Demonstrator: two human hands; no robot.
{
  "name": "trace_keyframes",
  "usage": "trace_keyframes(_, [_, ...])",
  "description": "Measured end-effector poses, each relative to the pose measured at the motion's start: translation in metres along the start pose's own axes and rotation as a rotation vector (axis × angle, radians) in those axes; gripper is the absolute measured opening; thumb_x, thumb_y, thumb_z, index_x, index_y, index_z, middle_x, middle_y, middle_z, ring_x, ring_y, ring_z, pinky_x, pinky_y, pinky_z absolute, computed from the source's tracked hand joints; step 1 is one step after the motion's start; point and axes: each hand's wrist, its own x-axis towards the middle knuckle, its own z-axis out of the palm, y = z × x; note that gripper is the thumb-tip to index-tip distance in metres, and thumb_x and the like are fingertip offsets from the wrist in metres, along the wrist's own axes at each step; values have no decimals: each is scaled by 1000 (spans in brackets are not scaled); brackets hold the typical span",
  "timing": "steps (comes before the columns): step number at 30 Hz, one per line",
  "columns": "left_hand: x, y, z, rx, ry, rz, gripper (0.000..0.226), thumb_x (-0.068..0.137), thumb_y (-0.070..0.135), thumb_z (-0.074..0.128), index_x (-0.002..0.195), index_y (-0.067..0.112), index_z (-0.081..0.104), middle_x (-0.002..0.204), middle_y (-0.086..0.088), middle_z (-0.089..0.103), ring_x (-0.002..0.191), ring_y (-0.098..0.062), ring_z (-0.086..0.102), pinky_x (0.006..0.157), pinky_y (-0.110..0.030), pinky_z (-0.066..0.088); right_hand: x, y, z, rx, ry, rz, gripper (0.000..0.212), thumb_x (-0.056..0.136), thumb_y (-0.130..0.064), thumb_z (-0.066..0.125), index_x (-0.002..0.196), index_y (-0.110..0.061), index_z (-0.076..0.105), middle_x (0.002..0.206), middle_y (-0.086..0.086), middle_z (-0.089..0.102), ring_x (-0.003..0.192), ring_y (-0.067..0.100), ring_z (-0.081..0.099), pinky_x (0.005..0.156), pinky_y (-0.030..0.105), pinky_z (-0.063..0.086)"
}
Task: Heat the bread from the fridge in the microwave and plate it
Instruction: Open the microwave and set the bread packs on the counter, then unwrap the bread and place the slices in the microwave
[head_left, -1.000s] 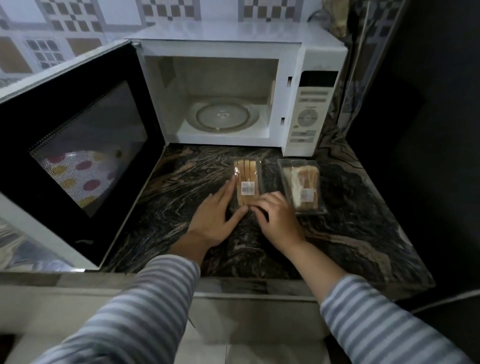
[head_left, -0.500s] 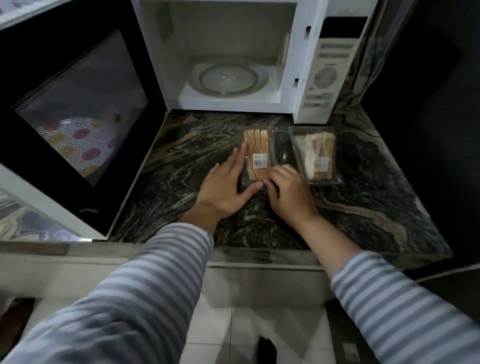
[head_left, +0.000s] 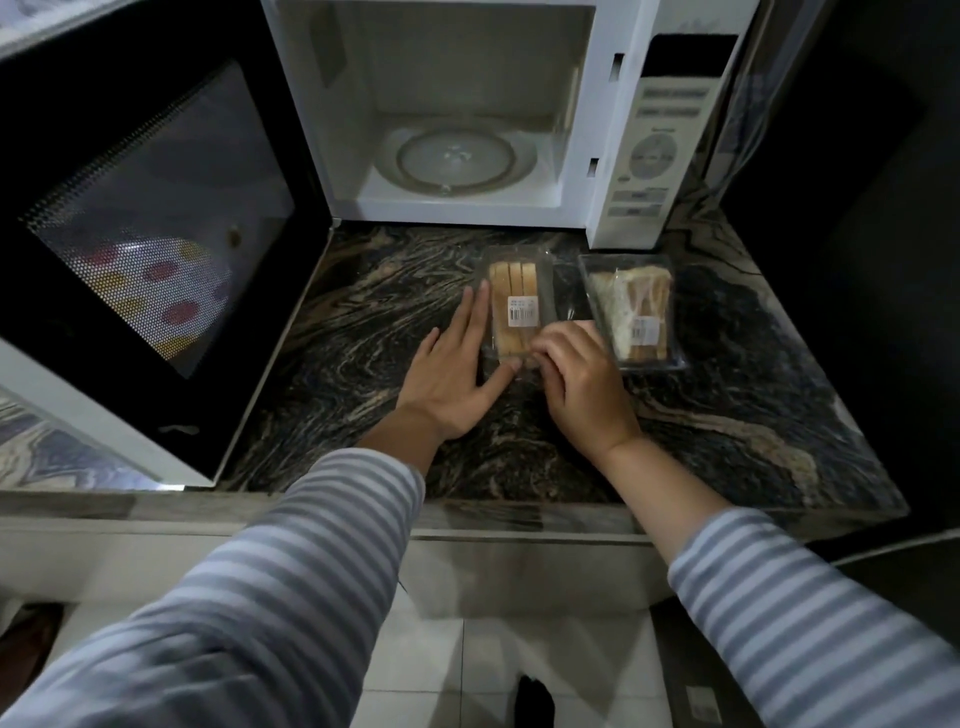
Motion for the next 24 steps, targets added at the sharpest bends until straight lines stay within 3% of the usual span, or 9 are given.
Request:
trace_keyframes(3, [0, 3, -7, -73, 90, 71, 76, 90, 64, 29, 142, 44, -22, 161, 8, -13, 148, -10, 3, 117, -51, 12, -2, -2, -5, 56, 132, 134, 34, 95, -4, 39, 122, 3, 59, 120, 19, 57, 115, 28, 50, 104, 30, 37])
trace_keyframes(6, [12, 7, -20, -75, 176, 141, 64, 94, 57, 27, 150, 42, -1, 162, 4, -1, 147, -14, 12, 117, -51, 18, -2, -9, -7, 196, 193, 414, 42, 94, -3, 36, 133, 0, 49, 130, 18, 53, 122, 28, 51, 105, 36, 42])
trace_keyframes(8, [24, 12, -33, -143, 208, 151, 57, 97, 51, 32, 150, 40, 16, 162, 2, 9, 145, -18, 23, 114, -42, 28, 8, -16, -6, 183, 96, 530, 42, 93, -4, 44, 135, -3, 48, 130, 15, 55, 122, 28, 52, 104, 36, 43])
trace_keyframes(10, [39, 16, -43, -227, 245, 130, 49, 98, 46, 37, 146, 36, 34, 160, -1, 21, 140, -19, 34, 108, -32, 35, 24, -25, -3, 125, -52, 597, 46, 93, -18, 55, 137, -7, 47, 133, 12, 54, 125, 26, 50, 107, 34, 39])
trace_keyframes(14, [61, 16, -60, -308, 271, 120, 46, 95, 51, 38, 134, 32, 54, 147, -7, 45, 141, -13, 32, 109, -25, 33, 55, -34, 7, -22, -168, 670, 51, 85, -53, 59, 121, -17, 54, 114, 8, 65, 108, 27, 60, 81, 29, 45])
trace_keyframes(17, [64, 15, -66, -358, 282, 126, 37, 98, 42, 43, 129, 30, 59, 140, -6, 53, 142, -11, 30, 109, -27, 34, 73, -38, 16, -158, -277, 797, 63, 80, -68, 51, 118, -18, 54, 111, 9, 66, 105, 30, 63, 81, 35, 50])
trace_keyframes(20, [62, 14, -67, -389, 265, 135, 39, 98, 44, 41, 130, 29, 59, 141, -5, 53, 143, -11, 28, 111, -29, 34, 82, -43, 20, -304, -350, 818, 62, 84, -65, 47, 119, -14, 54, 114, 10, 66, 107, 30, 63, 83, 36, 49])
trace_keyframes(24, [61, 13, -67, -413, 251, 137, 40, 96, 42, 43, 130, 28, 59, 143, -7, 51, 143, -10, 27, 109, -18, 28, 85, -42, 24, -324, -330, 826, 45, 89, -49, 48, 113, -12, 54, 109, 10, 68, 103, 29, 64, 81, 34, 48])
